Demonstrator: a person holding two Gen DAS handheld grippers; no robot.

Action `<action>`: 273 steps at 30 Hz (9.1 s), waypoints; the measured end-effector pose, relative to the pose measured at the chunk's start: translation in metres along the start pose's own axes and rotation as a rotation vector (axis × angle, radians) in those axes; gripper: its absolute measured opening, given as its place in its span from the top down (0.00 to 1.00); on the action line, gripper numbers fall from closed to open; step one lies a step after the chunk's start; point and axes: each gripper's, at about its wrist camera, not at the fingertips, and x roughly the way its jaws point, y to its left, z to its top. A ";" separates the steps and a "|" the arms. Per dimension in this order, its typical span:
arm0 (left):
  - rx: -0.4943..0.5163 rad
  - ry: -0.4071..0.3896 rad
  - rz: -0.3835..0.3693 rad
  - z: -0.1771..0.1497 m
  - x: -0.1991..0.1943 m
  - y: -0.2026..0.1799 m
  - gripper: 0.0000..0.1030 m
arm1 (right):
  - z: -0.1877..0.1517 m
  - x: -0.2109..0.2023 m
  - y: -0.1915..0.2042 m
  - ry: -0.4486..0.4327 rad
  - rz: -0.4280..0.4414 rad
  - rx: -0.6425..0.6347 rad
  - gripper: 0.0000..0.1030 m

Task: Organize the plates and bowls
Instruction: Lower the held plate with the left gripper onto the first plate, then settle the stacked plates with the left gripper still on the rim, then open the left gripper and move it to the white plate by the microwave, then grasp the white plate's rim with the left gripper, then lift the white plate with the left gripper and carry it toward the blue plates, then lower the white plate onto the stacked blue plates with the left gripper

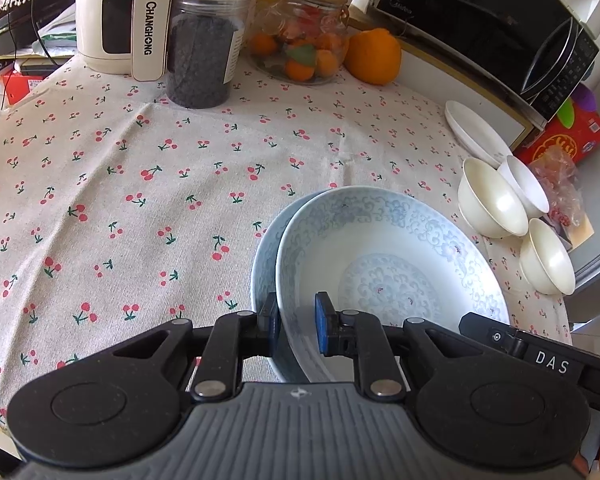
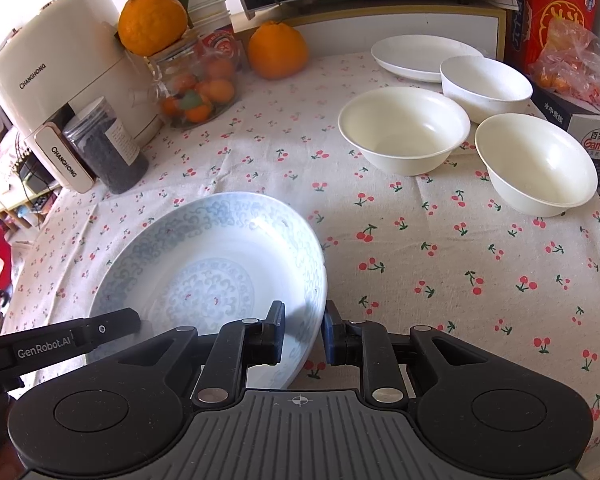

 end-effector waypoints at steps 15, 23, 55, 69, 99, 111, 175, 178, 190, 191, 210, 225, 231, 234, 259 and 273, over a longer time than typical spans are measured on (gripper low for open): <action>0.052 -0.020 0.034 -0.001 -0.004 -0.006 0.85 | -0.001 0.004 0.006 0.006 -0.012 -0.037 0.75; 0.147 -0.047 0.081 -0.003 -0.006 -0.014 0.84 | -0.003 0.004 0.006 0.000 -0.010 -0.045 0.74; 0.206 -0.034 0.132 -0.005 -0.006 -0.020 0.70 | -0.005 0.006 0.011 0.030 -0.031 -0.090 0.74; 0.140 0.024 0.087 -0.004 0.001 -0.014 0.66 | -0.005 0.008 0.015 0.024 -0.034 -0.090 0.72; 0.008 -0.078 0.039 0.034 -0.020 -0.003 0.44 | 0.035 -0.031 -0.007 -0.108 0.016 -0.036 0.54; -0.069 -0.053 -0.024 0.057 -0.022 -0.009 0.11 | 0.059 -0.063 -0.036 -0.207 -0.014 -0.019 0.14; -0.019 0.122 -0.290 0.214 0.248 -0.206 0.90 | 0.264 0.158 -0.256 -0.049 -0.027 0.554 0.80; 0.015 0.105 -0.274 0.213 0.246 -0.210 0.91 | 0.266 0.162 -0.248 -0.048 -0.033 0.524 0.87; -0.018 0.093 -0.305 0.219 0.220 -0.201 0.90 | 0.269 0.145 -0.243 -0.089 -0.013 0.464 0.87; -0.023 0.090 -0.310 0.219 0.220 -0.201 0.90 | 0.270 0.143 -0.243 -0.095 -0.009 0.459 0.87; -0.028 0.006 -0.375 0.229 0.156 -0.191 0.90 | 0.262 0.073 -0.232 -0.216 0.051 0.410 0.87; -0.030 -0.090 -0.395 0.225 0.080 -0.174 0.90 | 0.241 0.014 -0.193 -0.297 0.113 0.346 0.85; -0.028 -0.122 -0.404 0.222 0.058 -0.174 0.91 | 0.231 -0.013 -0.173 -0.344 0.116 0.315 0.85; -0.035 -0.137 -0.396 0.219 0.045 -0.173 0.90 | 0.224 -0.023 -0.163 -0.355 0.122 0.300 0.84; -0.133 -0.164 -0.247 0.102 -0.036 -0.076 0.91 | 0.101 -0.072 -0.061 -0.273 0.128 0.092 0.83; -0.153 -0.127 -0.199 0.046 -0.050 -0.023 0.90 | 0.044 -0.065 -0.024 -0.189 0.148 0.031 0.83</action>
